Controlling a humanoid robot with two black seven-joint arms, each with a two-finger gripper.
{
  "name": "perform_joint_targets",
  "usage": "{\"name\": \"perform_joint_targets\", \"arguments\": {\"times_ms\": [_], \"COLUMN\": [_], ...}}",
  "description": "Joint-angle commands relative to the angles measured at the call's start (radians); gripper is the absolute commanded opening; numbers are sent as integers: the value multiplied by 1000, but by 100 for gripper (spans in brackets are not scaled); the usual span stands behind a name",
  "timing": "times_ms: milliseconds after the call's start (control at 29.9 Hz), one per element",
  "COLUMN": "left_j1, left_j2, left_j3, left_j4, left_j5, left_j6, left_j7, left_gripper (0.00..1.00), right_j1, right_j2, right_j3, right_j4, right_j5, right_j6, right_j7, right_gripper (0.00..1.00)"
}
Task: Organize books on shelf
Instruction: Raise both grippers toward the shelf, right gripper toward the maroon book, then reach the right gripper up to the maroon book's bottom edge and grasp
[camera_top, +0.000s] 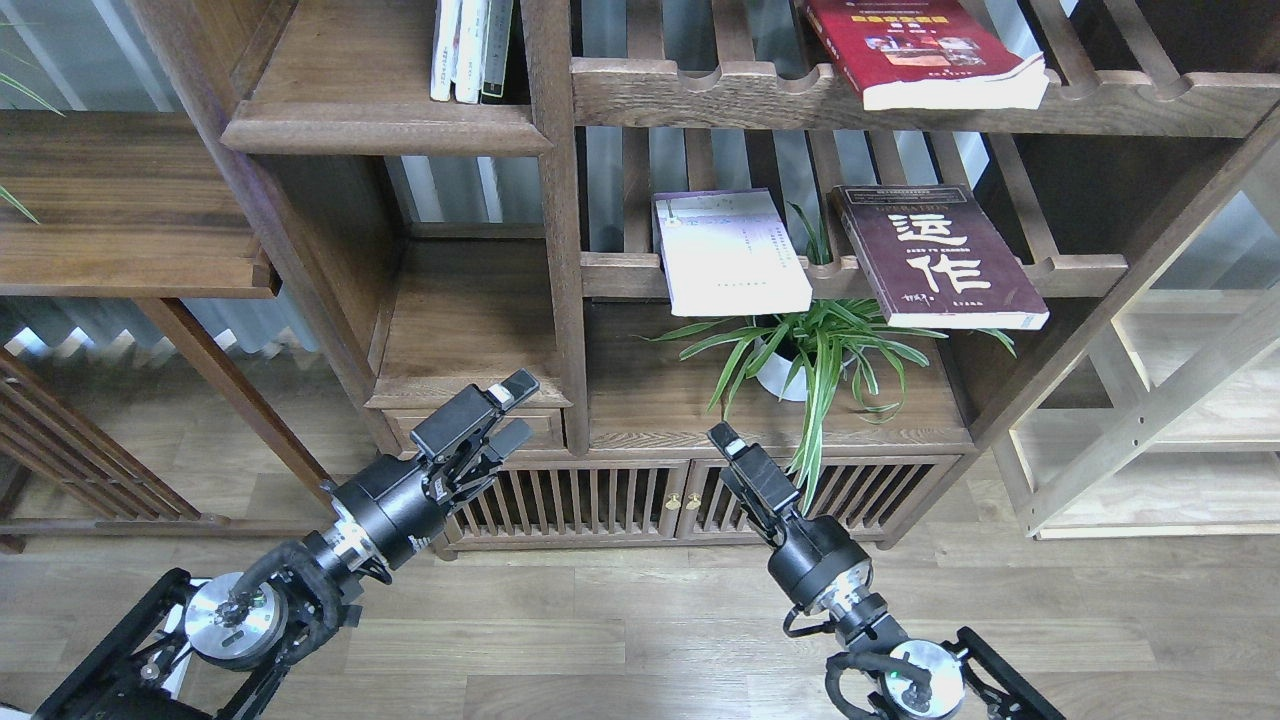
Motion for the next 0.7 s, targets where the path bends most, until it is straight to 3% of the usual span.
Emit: {"name": "perform_joint_targets", "arguments": {"times_ms": [0, 301, 468, 668], "left_j1": [5, -4, -19, -4], "left_j2": [12, 2, 30, 39], "left_j3": [-18, -136, -175, -156], "left_j4": [1, -13, -8, -12], "left_j5": [1, -16, -62, -70], "left_j6": [-8, -5, 4, 0], "left_j7": [0, 1, 1, 0], "left_gripper": [99, 100, 99, 100], "right_j1": [-7, -8, 12, 65], "right_j2": [0, 0, 0, 0], "right_j3": [4, 13, 128, 223], "right_j4": [0, -5, -48, -91], "right_j5": [0, 2, 2, 2], "right_j6": [19, 39, 40, 39], "right_j7": [4, 3, 21, 101], "right_gripper": [100, 100, 100, 100]}}
